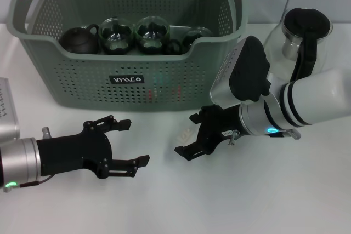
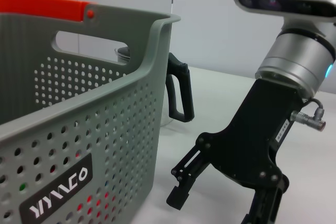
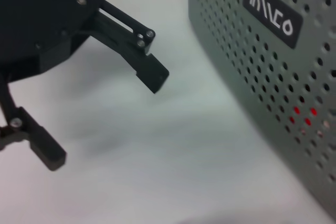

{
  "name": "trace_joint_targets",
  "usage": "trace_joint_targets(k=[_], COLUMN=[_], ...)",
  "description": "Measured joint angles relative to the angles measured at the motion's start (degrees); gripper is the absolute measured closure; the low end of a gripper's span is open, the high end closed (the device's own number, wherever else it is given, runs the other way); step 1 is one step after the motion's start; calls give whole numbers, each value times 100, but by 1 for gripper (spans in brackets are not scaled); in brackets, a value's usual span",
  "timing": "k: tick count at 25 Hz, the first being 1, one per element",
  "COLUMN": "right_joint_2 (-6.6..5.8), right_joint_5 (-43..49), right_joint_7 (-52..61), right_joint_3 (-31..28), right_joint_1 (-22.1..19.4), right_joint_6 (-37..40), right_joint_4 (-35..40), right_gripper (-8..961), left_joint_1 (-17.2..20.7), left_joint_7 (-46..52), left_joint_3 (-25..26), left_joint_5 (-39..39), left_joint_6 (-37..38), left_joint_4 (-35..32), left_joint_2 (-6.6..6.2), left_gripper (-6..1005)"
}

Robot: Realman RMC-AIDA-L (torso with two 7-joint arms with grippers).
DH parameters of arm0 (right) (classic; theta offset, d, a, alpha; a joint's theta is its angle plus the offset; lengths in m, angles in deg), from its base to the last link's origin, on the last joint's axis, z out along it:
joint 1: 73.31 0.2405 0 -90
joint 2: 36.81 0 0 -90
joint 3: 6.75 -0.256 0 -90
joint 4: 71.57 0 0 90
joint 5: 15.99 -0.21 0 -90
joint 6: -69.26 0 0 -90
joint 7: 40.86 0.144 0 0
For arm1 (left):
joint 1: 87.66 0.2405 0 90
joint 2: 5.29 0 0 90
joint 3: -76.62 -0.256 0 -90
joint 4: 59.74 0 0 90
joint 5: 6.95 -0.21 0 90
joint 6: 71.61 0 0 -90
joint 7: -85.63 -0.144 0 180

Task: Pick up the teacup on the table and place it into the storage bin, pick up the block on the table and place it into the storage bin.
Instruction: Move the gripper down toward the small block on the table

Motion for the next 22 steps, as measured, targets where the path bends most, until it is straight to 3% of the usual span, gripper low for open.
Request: trace_joint_targets(k=[13, 22], right_joint_2=[6, 19], right_joint_5=[-192, -397], right_joint_7=[3, -33], right_joint_3=[439, 590], right_joint_1=[98, 290], right_joint_6=[-634, -823], right_joint_4=[-271, -591], right_gripper=[24, 179], left_joint_1=[-3, 4], left_joint_7=[0, 0], left_joint_3=[0, 0], left_joint_5=[0, 0], left_joint_6=[1, 1], left_joint_4=[0, 0], left_joint_2=[9, 9], left_gripper=[48, 48])
